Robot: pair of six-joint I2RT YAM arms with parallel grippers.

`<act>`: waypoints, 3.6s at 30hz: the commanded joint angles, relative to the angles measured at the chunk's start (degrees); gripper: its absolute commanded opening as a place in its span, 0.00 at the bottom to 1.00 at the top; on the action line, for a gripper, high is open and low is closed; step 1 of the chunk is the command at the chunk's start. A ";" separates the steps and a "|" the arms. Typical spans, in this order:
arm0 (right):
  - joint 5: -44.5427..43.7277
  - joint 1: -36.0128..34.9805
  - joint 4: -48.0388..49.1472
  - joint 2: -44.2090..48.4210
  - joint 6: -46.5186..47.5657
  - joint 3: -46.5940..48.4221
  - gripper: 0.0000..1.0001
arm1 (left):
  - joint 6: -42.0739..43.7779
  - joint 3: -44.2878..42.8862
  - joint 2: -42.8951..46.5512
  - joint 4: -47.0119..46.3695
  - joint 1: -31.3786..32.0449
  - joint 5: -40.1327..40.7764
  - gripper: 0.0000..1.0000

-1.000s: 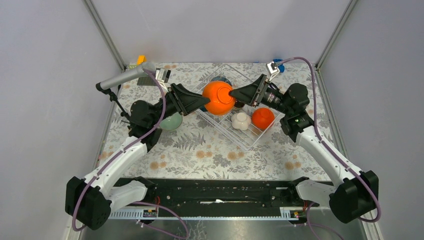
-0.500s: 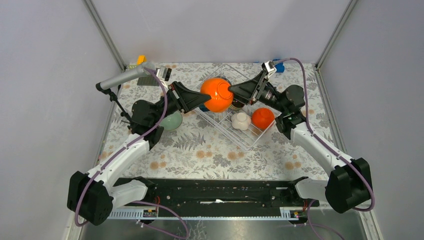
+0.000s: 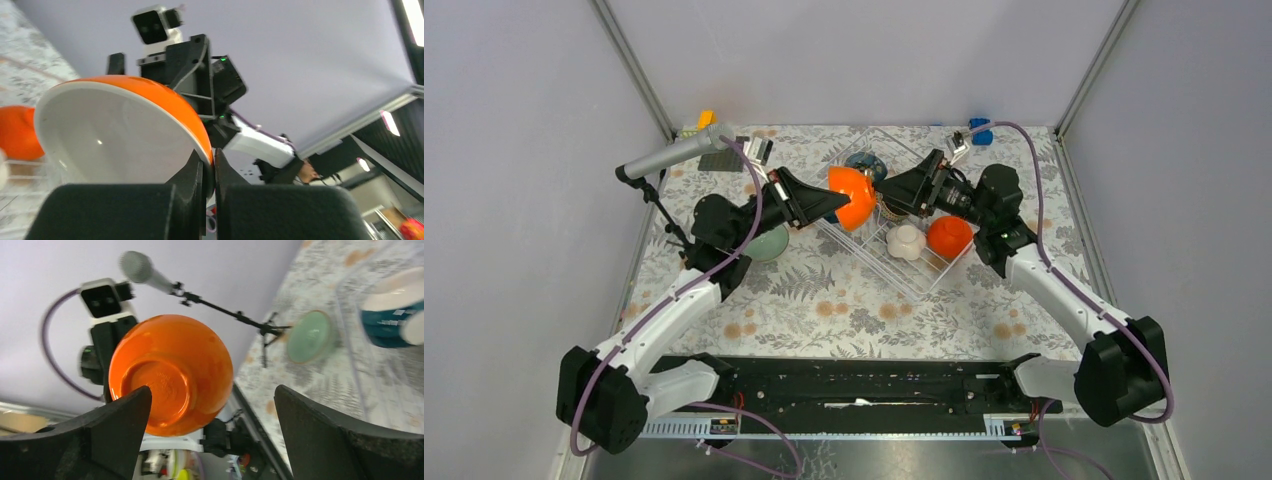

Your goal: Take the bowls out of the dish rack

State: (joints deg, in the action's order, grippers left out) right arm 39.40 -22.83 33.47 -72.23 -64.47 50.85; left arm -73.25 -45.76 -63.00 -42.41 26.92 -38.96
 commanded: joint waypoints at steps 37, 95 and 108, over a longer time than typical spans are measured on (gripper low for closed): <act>-30.35 -0.76 -53.18 -2.97 47.73 12.18 1.00 | 41.16 -10.82 -19.01 76.52 17.97 60.96 0.07; -58.65 -9.99 -48.88 -29.63 38.05 19.55 1.00 | 37.34 -2.92 4.38 64.61 17.65 48.28 0.66; -59.01 -10.00 -47.73 -28.22 41.24 20.31 1.00 | 36.76 -1.59 7.68 62.99 17.53 48.33 0.72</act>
State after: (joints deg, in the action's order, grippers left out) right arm -17.12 -32.47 -16.01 -101.84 -24.21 69.87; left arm -36.10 -47.29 -56.42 23.75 44.64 8.34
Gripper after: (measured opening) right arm 0.995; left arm 0.713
